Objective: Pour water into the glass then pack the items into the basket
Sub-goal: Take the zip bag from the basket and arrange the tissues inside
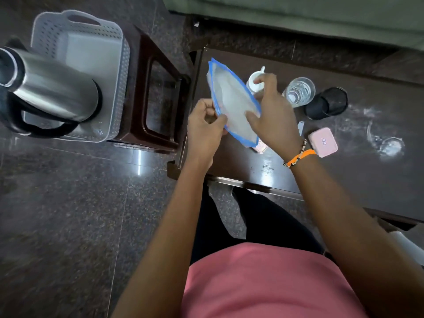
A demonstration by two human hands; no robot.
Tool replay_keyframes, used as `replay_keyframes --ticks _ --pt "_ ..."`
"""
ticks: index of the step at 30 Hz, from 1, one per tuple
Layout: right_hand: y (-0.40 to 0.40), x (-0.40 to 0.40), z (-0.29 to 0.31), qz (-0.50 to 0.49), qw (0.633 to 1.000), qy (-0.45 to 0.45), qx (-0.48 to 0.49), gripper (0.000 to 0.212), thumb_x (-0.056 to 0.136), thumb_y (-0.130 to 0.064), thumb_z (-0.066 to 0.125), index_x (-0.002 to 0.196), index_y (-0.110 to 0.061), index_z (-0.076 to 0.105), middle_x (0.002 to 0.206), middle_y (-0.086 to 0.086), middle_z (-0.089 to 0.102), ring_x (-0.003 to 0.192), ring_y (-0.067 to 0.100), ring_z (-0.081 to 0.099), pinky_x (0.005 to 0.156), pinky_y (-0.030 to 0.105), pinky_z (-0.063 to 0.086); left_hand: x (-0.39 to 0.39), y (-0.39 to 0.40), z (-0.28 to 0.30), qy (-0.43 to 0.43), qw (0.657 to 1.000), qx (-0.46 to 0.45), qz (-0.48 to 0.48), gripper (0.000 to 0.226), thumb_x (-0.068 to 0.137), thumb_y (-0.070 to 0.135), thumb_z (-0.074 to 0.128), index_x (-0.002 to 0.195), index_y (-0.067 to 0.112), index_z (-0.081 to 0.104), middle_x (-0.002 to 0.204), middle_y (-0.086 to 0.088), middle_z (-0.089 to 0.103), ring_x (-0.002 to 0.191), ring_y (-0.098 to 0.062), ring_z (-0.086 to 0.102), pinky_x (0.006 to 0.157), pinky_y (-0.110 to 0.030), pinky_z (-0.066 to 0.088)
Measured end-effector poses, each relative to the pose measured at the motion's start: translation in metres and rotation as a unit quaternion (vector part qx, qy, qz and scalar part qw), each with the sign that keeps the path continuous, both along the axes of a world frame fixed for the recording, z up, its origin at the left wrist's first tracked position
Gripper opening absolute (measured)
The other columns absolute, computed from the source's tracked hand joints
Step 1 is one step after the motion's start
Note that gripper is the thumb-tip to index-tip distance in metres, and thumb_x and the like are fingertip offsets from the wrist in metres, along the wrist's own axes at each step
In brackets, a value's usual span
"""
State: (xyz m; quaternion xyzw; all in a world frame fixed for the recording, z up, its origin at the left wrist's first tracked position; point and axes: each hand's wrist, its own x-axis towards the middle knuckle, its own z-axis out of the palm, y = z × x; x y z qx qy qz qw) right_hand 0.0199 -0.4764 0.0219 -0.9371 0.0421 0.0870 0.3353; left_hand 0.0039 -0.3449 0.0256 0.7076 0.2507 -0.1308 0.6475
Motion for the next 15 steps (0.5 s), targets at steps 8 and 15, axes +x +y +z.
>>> replay_keyframes --ticks 8,15 --pt "-0.012 -0.024 0.007 -0.01 0.998 -0.049 -0.034 0.033 0.076 0.005 0.037 0.106 -0.007 0.042 0.103 0.009 0.049 0.076 0.034 0.05 0.052 0.039 0.036 -0.02 -0.014 0.001 0.011 0.998 0.062 0.016 0.024 0.081 -0.001 0.057 0.081 0.023 0.055 0.074 0.002 0.057 0.079 -0.023 0.061 0.078 -0.051 0.058" --pt "-0.016 -0.025 0.02 0.047 0.993 -0.101 -0.046 0.025 0.074 0.006 0.046 0.088 -0.007 0.063 0.096 0.013 0.06 0.084 0.031 0.058 0.064 0.042 0.047 -0.026 -0.026 -0.002 -0.026 0.994 0.102 0.003 0.02 0.079 -0.002 0.058 0.092 0.014 0.057 0.072 -0.003 0.054 0.065 -0.013 0.058 0.071 -0.039 0.058"
